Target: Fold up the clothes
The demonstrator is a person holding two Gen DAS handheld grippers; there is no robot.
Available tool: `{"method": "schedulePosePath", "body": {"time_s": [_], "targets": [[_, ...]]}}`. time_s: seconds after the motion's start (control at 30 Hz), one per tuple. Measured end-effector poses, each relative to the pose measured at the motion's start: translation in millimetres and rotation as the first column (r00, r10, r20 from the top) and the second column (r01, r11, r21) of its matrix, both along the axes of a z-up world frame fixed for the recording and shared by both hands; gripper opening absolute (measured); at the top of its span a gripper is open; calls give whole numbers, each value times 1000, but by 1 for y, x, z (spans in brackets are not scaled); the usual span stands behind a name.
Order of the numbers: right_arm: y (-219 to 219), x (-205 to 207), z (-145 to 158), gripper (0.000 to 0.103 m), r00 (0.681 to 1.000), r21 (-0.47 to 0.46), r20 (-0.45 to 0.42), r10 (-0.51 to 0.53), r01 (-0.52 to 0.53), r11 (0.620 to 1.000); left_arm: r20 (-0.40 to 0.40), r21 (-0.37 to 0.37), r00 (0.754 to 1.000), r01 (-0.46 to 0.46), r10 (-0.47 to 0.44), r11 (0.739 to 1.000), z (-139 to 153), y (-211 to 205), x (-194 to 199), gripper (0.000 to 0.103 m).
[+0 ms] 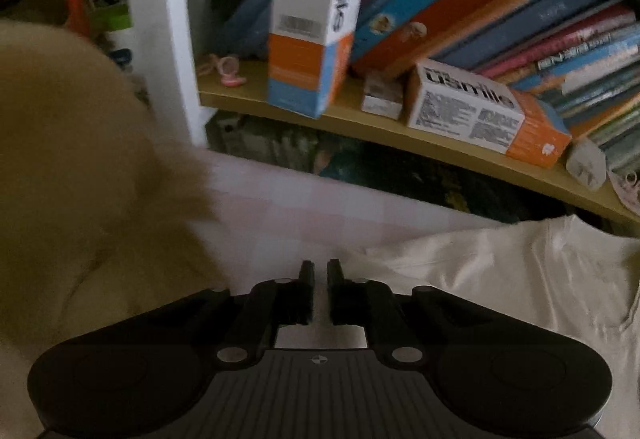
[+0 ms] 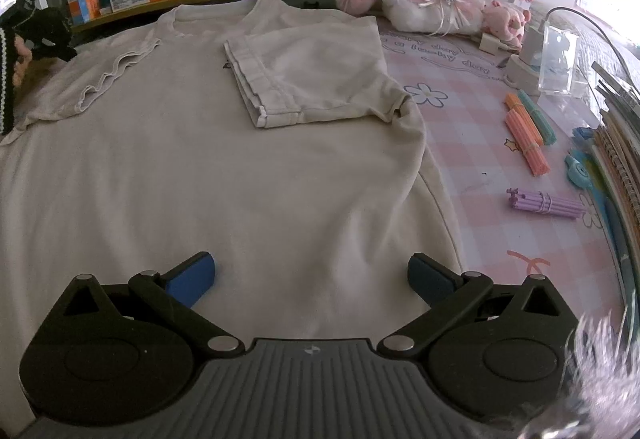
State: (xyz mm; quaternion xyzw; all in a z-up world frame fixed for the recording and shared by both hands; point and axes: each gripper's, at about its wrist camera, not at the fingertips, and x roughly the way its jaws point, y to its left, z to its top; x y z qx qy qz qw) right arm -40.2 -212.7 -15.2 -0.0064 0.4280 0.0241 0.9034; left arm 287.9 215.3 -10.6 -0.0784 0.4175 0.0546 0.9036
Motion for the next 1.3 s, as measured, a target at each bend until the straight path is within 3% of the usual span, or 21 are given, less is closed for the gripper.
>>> {"method": "schedulePosePath", "body": {"time_s": [0.2, 0.4, 0.47, 0.57, 0.7, 0.97, 1.3], "targets": [[1, 0, -1, 103, 1000, 1, 5, -8, 8, 1000, 93, -20, 987, 132, -130, 991, 31, -16, -51, 10], [2, 0, -1, 103, 1000, 1, 9, -11, 11, 1000, 91, -84, 973, 221, -213, 972, 35, -42, -131, 21], [2, 0, -1, 103, 1000, 1, 9, -10, 10, 1000, 74, -50, 969, 240, -236, 970, 33, -54, -159, 27], [1, 0, 0, 103, 1000, 5, 5, -2, 2, 1000, 64, 17, 978, 196, -197, 980, 31, -64, -199, 30], [-4, 0, 4, 103, 1000, 18, 7, 7, -7, 1000, 79, 151, 993, 72, -85, 986, 30, -60, -237, 60], [-18, 2, 11, 103, 999, 19, 35, 13, -14, 1000, 48, 66, 998, 38, -42, 997, 26, -24, -217, 60], [-20, -7, 15, 103, 999, -7, 38, 2, -1, 1000, 47, -24, 999, 13, -12, 1000, 12, -19, -171, 59]]}}
